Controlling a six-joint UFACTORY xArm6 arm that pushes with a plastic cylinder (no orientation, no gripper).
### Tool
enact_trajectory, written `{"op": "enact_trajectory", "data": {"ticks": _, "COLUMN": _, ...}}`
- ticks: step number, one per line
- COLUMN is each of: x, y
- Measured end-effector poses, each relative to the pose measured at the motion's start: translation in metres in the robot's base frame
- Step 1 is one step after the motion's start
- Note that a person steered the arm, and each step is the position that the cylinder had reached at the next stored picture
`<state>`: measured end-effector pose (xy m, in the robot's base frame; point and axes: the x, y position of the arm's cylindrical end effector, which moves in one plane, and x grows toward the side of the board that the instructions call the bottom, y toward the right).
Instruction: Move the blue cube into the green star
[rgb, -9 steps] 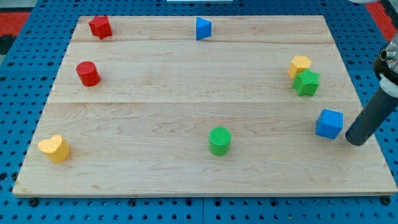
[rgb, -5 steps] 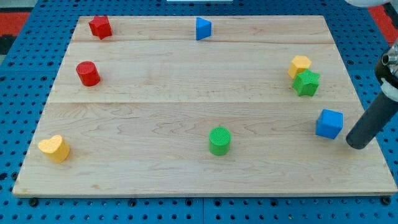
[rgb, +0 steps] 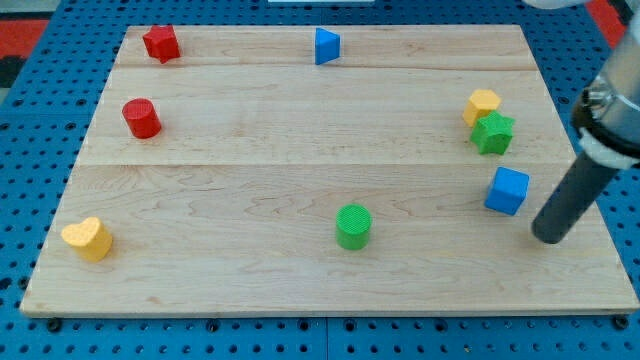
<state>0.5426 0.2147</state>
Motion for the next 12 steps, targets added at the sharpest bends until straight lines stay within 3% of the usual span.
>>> {"op": "enact_trajectory", "data": {"ticks": 1, "x": -0.007, "y": -0.04}}
{"op": "enact_trajectory", "data": {"ticks": 10, "x": -0.047, "y": -0.001}}
{"op": "enact_trajectory", "data": {"ticks": 12, "x": -0.074, "y": 0.0}}
